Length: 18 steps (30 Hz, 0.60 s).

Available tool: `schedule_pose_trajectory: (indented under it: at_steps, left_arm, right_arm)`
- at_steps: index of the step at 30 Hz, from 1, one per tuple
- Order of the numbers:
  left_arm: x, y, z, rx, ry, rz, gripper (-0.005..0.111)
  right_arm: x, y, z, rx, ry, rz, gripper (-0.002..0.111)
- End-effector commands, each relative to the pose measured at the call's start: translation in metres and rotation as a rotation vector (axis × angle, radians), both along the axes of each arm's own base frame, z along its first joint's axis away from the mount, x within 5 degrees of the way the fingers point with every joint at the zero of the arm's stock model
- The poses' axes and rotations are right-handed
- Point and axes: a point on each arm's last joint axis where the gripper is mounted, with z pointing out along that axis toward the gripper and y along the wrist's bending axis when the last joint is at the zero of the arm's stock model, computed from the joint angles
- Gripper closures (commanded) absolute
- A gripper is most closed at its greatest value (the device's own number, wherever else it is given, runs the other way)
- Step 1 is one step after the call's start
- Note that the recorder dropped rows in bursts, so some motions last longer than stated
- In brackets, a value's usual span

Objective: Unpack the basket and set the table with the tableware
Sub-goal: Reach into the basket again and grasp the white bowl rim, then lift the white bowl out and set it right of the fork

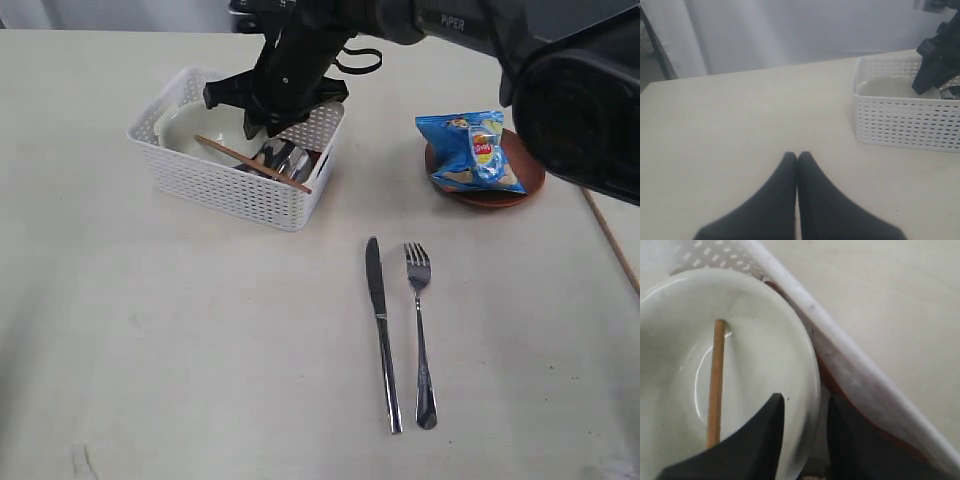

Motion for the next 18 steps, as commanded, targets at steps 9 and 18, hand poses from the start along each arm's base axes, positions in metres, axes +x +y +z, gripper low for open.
schedule_pose_trajectory:
  at_steps: [9,18]
  left_arm:
    - [0.000,0.000,-0.001,-0.006,-0.001,-0.006,0.107]
    - [0.000,0.000,-0.001,-0.006,-0.001,-0.006,0.107]
  right_arm:
    - [0.000,-0.001,0.016,0.015,-0.035,0.018,0.109]
    - [0.000,-0.004,0.064,0.077,-0.169,0.006,0.109]
